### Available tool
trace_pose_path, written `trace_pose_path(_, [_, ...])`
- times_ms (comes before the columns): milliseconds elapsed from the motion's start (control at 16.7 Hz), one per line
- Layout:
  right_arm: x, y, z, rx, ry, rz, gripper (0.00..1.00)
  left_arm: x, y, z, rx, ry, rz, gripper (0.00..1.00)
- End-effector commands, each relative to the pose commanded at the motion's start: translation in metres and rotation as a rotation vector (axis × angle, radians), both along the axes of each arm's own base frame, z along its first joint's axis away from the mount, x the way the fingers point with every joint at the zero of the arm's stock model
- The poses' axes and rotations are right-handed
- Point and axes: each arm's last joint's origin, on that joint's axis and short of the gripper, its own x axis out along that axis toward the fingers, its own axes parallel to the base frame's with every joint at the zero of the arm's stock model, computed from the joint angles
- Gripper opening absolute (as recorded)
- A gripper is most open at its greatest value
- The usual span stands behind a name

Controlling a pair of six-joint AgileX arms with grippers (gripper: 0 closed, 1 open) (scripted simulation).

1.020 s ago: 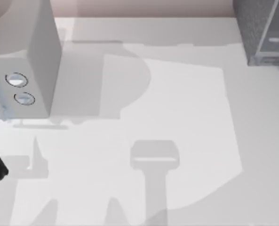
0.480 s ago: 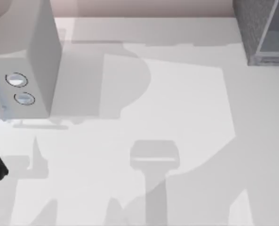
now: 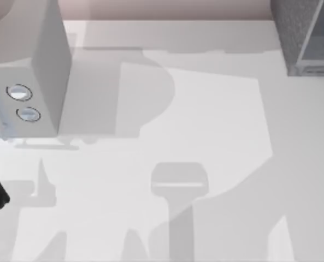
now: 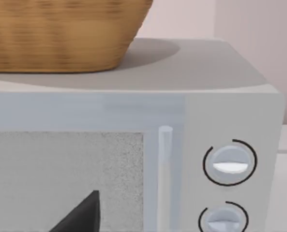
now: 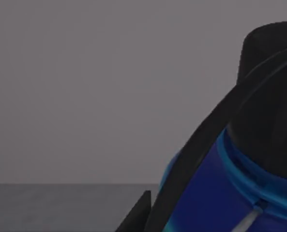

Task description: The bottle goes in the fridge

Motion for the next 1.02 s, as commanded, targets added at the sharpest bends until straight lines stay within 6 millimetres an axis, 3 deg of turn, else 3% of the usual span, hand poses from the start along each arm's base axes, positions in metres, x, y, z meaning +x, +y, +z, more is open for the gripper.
trace_pose_path(660, [0.0,0.0,0.0,0.0,0.0,0.0,0.98,0.0,0.0,0.0,0.0,0.0,0.0,1.0])
trace_pose_path(1020, [0.0,0.0,0.0,0.0,0.0,0.0,1.0,0.0,0.0,0.0,0.0,0.0,0.0,1.0])
